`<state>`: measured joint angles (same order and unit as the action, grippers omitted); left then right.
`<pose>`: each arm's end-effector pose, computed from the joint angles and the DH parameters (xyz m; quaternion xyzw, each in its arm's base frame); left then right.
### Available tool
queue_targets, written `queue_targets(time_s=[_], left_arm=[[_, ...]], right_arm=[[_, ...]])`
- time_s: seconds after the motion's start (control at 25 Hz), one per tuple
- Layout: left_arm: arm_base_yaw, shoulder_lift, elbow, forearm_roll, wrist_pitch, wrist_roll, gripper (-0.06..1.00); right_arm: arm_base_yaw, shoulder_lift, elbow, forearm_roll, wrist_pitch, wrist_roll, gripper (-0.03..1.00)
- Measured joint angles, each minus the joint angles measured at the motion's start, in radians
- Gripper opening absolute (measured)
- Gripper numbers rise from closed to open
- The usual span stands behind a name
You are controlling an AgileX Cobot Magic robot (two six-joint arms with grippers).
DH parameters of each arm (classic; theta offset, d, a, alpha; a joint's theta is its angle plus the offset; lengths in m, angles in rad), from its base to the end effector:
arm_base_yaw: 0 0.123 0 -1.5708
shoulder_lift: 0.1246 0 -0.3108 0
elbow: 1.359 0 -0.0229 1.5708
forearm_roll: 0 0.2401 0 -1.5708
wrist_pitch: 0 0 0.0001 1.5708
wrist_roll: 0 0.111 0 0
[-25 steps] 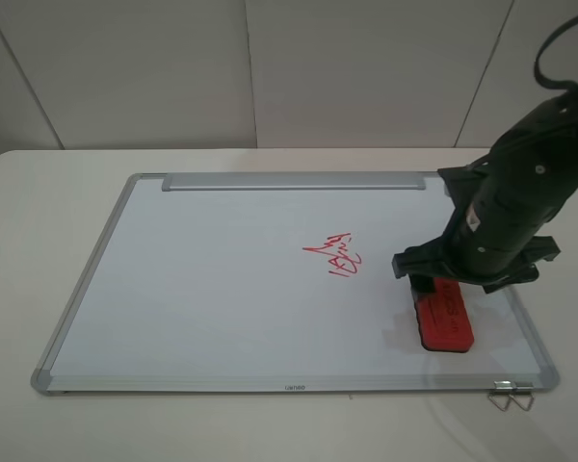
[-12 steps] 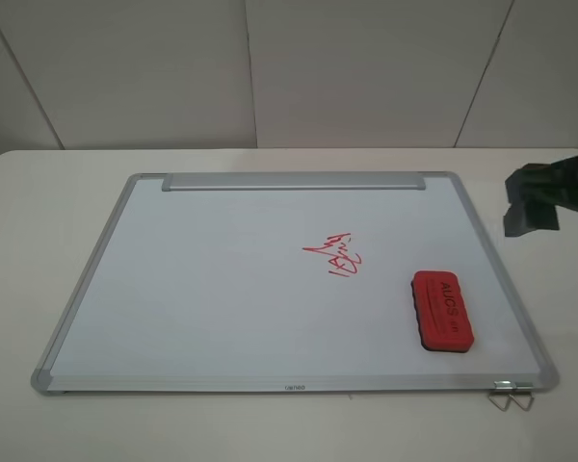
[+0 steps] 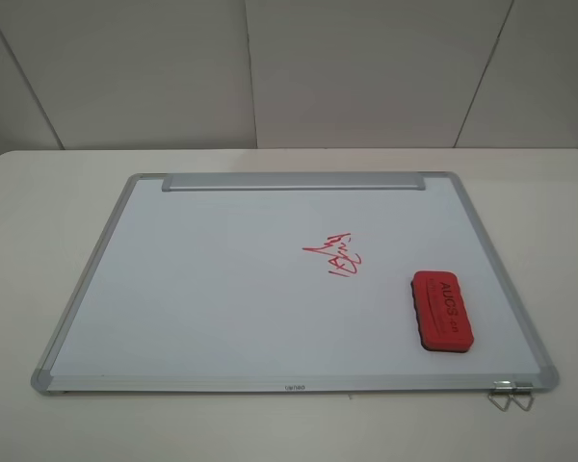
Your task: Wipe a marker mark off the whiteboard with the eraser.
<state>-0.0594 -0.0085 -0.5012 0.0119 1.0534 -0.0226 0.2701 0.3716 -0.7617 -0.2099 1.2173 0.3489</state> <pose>-0.0233 0.0025 0.2639 0.0154 0.8486 -0.0157 0.5286 0.0157 -0.0182 0.3287 0.0423 0.9090 0.0226 0.4141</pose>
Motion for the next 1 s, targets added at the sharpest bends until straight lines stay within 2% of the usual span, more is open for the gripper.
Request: queue_targets(time_s=[0.24, 0.4, 0.64, 1.0], left_arm=[[0.000, 0.000, 0.000, 0.000, 0.000, 0.000, 0.77], [0.000, 0.000, 0.000, 0.000, 0.000, 0.000, 0.77], [0.000, 0.000, 0.000, 0.000, 0.000, 0.000, 0.77], [0.000, 0.000, 0.000, -0.001, 0.000, 0.000, 0.77]], right_arm=[[0.000, -0.138, 0.000, 0.113, 0.004, -0.035, 0.75], [0.000, -0.206, 0.051, 0.097, -0.004, -0.097, 0.75], [0.000, -0.280, 0.201, 0.105, -0.065, -0.141, 0.75], [0.000, -0.283, 0.243, 0.096, -0.146, -0.222, 0.75]])
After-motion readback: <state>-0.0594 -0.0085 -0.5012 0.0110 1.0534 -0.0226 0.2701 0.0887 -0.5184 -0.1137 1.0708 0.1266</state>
